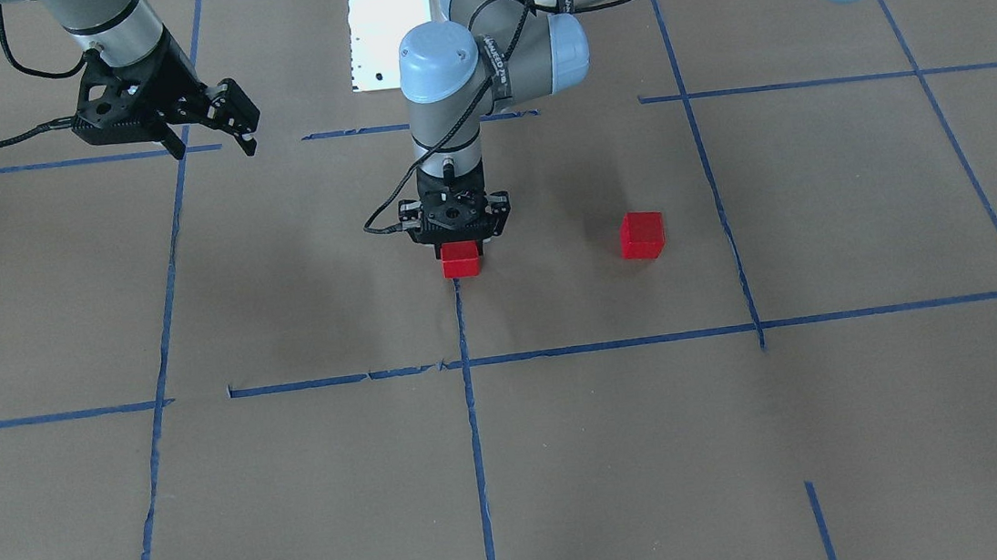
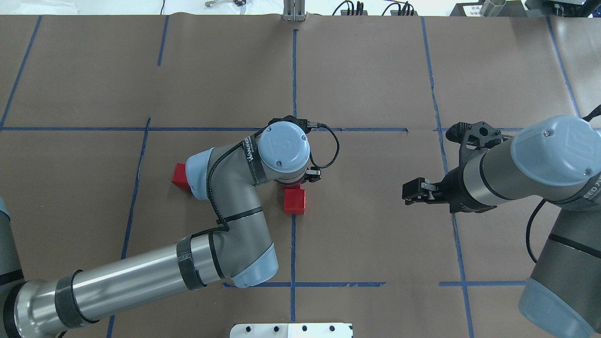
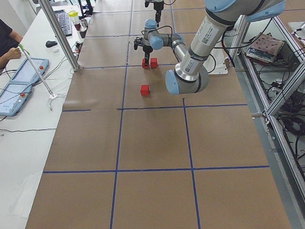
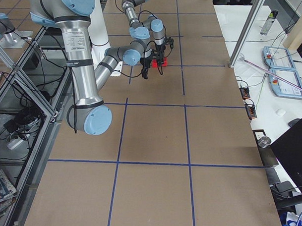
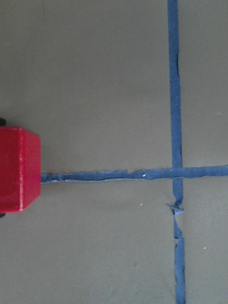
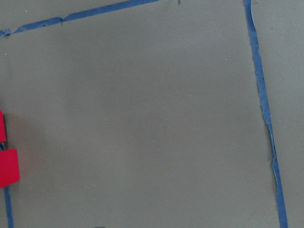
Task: Form red blocks into L shape at center
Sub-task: 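Carry the red cube with the left gripper beside the center cube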
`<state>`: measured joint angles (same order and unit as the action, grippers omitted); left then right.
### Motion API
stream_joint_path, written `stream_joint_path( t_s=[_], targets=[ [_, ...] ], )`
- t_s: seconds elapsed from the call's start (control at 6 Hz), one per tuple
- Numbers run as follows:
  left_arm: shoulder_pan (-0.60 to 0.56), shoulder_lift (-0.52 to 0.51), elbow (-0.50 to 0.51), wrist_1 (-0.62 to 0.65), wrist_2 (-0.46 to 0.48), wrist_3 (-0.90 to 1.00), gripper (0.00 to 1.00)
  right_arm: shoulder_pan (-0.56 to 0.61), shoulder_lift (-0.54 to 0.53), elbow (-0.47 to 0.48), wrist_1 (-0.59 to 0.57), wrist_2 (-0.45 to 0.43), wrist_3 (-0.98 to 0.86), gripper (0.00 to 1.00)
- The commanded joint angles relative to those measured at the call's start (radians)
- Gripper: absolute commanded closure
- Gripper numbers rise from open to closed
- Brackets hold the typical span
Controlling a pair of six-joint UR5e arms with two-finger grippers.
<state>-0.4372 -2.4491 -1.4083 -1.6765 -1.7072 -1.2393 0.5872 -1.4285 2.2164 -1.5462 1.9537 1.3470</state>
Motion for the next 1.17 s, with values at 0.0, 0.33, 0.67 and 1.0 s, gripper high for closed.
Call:
stream_joint_path(
  t_s=[0.0, 0.33, 0.67, 1.0],
  targets=[
    [0.005, -0.001, 0.000, -0.003, 0.000, -0.011, 1.00, 0.000, -0.001, 0.000, 0.000, 0.001, 0.000, 0.00],
    [0.006, -0.001, 0.000, -0.005, 0.000, -0.012, 1.00, -0.003, 0.002, -0.001, 0.000, -0.001, 0.001, 0.00],
    [0.014, -0.001, 0.000, -0.006, 0.000, -0.014, 0.98, -0.004, 0.005, -0.004, 0.000, -0.004, 0.004, 0.00],
    [0.014, -0.001, -0.001, -0.006, 0.000, -0.014, 0.96, -0.004, 0.003, -0.004, 0.000, -0.002, 0.004, 0.00]
  ],
)
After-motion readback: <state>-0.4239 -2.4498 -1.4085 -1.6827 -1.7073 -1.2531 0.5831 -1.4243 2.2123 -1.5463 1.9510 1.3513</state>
